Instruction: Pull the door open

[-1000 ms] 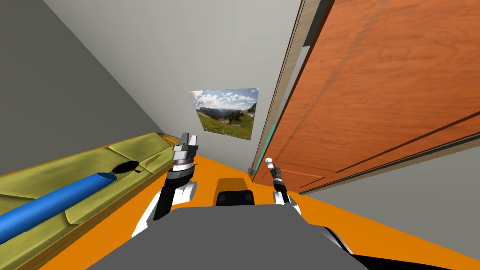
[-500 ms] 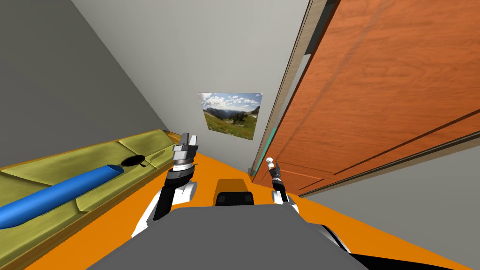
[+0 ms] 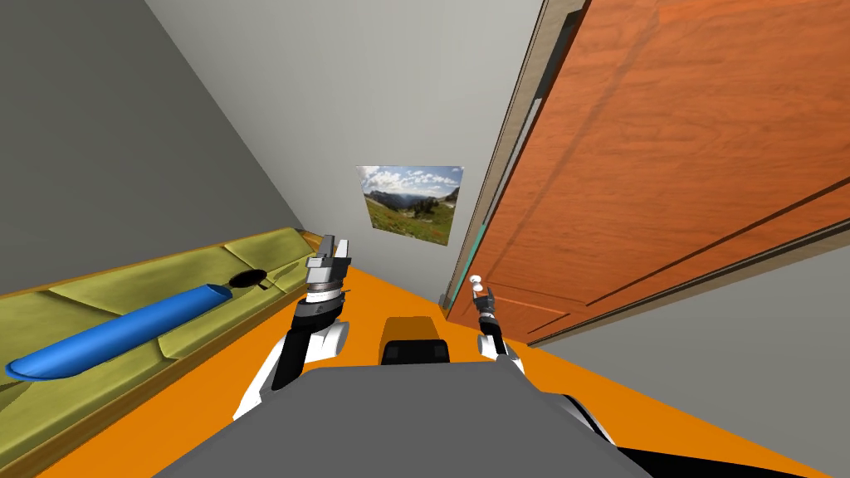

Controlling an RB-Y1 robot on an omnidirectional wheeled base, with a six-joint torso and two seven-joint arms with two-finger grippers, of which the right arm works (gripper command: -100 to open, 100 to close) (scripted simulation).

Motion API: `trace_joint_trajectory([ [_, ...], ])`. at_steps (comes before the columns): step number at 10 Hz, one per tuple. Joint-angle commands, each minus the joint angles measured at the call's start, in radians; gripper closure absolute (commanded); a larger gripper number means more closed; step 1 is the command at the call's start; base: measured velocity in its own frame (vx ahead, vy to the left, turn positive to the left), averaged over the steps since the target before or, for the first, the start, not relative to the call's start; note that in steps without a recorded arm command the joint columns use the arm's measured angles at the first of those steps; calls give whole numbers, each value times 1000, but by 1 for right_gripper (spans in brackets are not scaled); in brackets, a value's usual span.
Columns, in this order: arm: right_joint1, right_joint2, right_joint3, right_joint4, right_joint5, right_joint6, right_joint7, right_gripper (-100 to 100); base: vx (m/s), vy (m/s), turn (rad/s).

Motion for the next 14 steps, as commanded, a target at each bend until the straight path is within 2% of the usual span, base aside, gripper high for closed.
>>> trace_joint_trajectory([
  [1,-10,4,7,10,-14,-2,-50,-100,-46,-3,24],
  [3,-13,9,13,8,-27,2,-88,-100,-65,-8,32],
  [8,-30,27,38,1,-83,21,-229,-100,-67,-11,32],
  [14,-43,42,58,-5,-125,35,-365,-100,-56,-14,27],
])
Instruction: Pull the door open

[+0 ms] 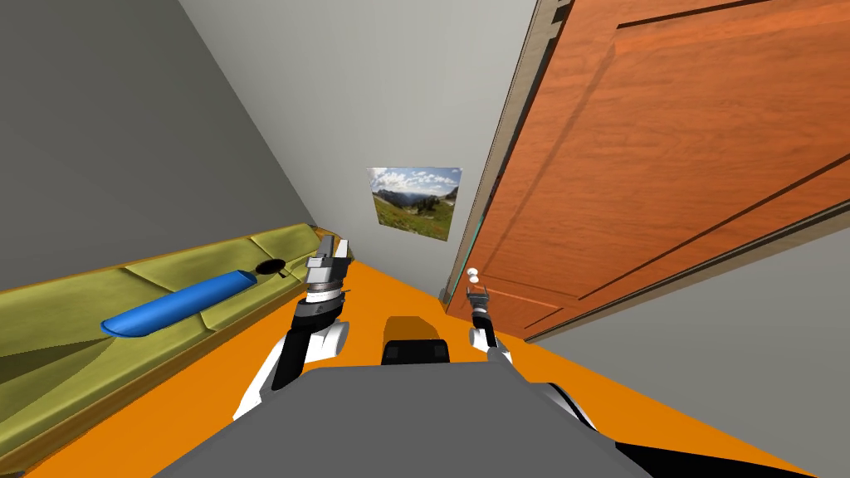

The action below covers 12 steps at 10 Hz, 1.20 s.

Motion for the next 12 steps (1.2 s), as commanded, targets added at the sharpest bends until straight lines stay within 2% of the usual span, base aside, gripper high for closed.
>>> trace_joint_trajectory([
  [1,-6,5,8,0,-16,4,-50,-100,-69,-4,23],
  [12,-32,35,49,-12,-105,34,-316,-100,-67,-16,26],
])
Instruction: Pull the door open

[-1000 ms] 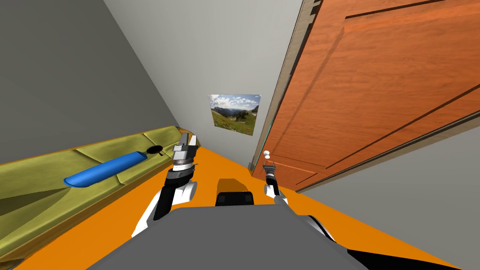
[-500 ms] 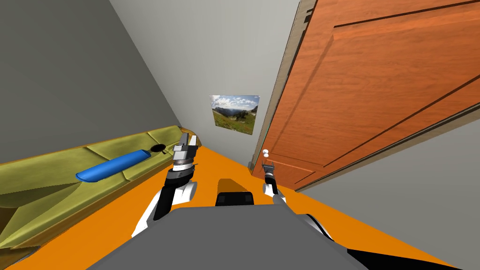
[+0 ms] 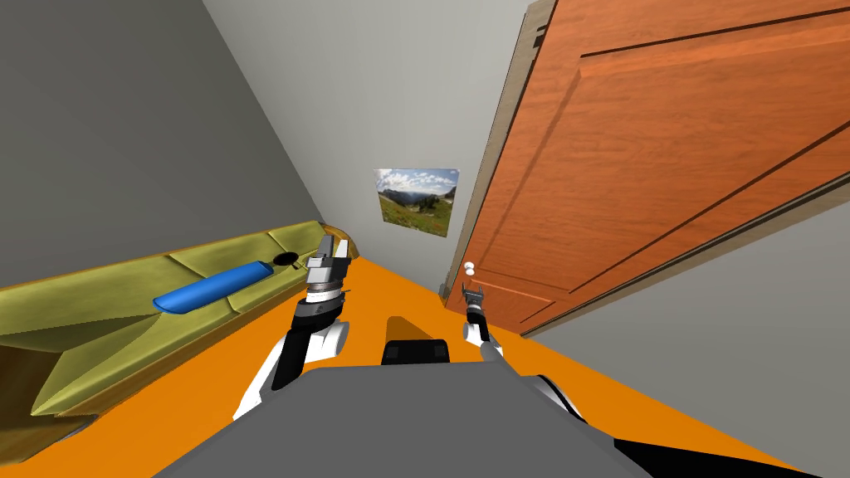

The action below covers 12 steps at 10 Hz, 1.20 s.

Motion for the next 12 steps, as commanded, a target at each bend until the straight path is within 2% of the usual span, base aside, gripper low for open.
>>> trace_joint_trajectory([
  [1,-3,4,6,-3,-13,5,-42,-100,-72,-14,22],
  [4,-7,9,13,-5,-29,10,-90,-100,-54,-16,15],
  [5,-3,9,11,-10,-25,11,-77,-100,-23,-8,3],
  [6,7,-14,7,-5,-31,6,-103,-100,99,29,129],
  [8,7,-14,7,-5,-31,6,-103,-100,117,10,25],
  [12,44,-94,-11,17,-47,-15,-184,-100,211,-14,130],
])
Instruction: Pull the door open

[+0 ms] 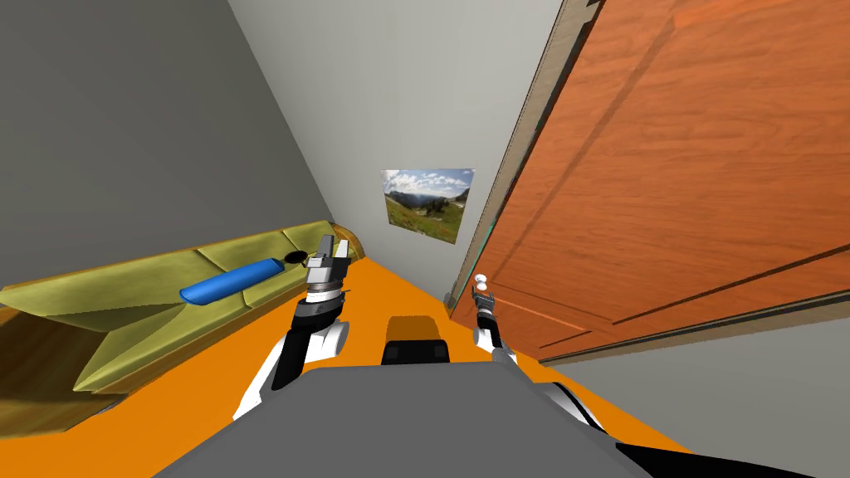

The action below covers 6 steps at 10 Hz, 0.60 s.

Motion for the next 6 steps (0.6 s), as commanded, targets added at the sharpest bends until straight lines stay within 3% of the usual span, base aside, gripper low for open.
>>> trace_joint_trajectory([
  [1,13,-25,-6,5,-5,-8,-28,-100,241,-6,118],
  [2,13,-25,-6,5,-5,-8,-28,-100,120,-25,29],
  [5,8,-25,-5,17,-5,-15,-32,-100,-4,-8,-8],
  [6,8,-25,-5,17,-5,-15,-32,100,0,0,0],
])
